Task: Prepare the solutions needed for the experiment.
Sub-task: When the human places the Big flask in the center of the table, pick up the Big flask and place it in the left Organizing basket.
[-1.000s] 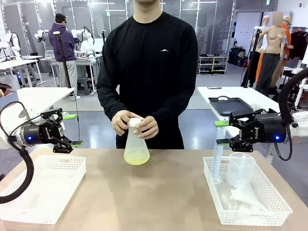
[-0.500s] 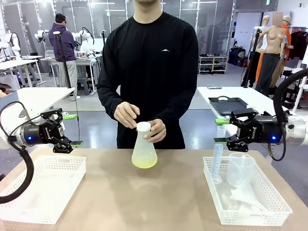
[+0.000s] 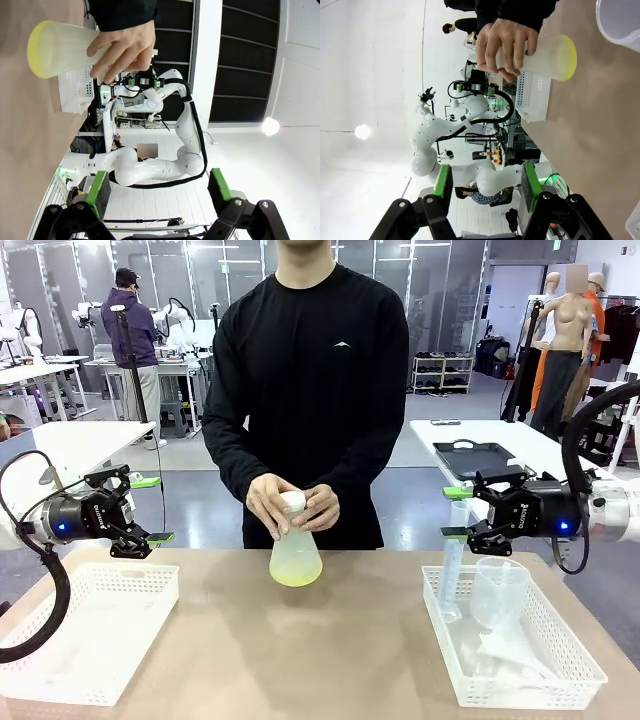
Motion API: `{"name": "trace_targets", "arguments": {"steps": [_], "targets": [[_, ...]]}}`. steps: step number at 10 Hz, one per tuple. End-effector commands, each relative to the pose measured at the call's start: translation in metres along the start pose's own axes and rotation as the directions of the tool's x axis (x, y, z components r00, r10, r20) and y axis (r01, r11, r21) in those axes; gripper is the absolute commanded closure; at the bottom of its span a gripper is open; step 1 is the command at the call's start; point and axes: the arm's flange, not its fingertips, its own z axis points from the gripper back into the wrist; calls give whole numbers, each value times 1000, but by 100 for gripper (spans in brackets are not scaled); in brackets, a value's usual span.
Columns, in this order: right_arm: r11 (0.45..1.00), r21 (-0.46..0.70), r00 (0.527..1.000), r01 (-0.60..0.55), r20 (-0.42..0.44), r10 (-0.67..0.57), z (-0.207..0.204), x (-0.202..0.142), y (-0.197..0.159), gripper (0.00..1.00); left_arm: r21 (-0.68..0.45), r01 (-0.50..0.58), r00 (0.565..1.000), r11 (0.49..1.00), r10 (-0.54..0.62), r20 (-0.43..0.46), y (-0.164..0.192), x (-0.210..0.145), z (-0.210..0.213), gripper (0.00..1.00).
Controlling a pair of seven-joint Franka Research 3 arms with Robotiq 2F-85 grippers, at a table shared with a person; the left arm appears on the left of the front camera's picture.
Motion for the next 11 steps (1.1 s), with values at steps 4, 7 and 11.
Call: {"name": "trace_targets", "arguments": {"steps": [4,7,11], "targets": [[1000,4,1000,-8,2,8,2,0,0,30,-1,10,1000,1000,-10,-1,-2,-1,0,0],[1000,4,1000,-8,2,8,2,0,0,30,-1,10,1000,1000,-10,-1,-2,-1,0,0],[1000,4,1000,-8,2,8,2,0,0,30,-1,10,1000,1000,-10,-1,-2,-1,0,0]]}}
